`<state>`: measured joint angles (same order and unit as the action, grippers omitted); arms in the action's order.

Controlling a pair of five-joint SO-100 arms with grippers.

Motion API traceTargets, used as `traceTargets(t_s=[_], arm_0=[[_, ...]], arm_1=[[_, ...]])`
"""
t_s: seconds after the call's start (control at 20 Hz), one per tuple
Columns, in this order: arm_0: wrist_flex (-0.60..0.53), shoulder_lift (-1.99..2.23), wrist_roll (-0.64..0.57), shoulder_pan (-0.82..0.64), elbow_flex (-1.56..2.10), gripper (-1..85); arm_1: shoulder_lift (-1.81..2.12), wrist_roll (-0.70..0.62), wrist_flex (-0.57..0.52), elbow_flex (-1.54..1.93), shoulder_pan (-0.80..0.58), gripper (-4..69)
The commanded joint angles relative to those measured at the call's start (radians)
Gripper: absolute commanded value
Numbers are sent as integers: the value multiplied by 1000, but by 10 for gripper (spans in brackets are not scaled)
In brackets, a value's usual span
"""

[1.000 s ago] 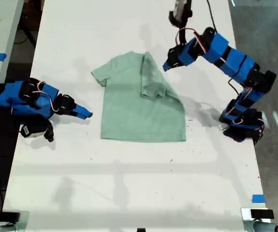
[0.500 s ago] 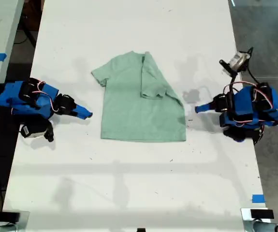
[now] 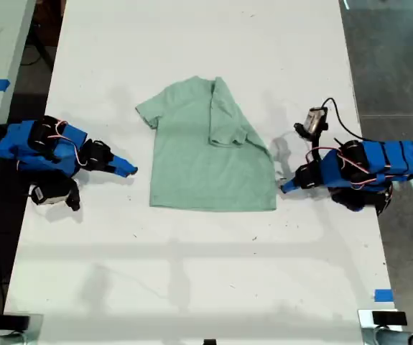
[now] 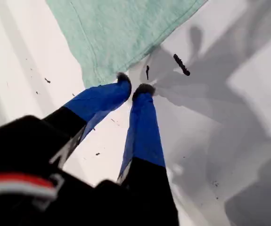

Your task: Fold t shirt

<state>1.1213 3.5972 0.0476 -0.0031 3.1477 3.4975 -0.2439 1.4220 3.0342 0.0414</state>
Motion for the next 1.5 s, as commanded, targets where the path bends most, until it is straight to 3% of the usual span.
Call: traceTargets(t_s=[0.0,0.3,1.45], arm_0=[[-6,6,-3,-6,-5,120],[-6,6,-3,-6,-5,120],[-6,6,-3,-6,-5,120]], arm_1=[[5,-15,-20,43,-6,49],[5,-25,-20,43,-12,89],[5,-31,-21,44,-3,43]])
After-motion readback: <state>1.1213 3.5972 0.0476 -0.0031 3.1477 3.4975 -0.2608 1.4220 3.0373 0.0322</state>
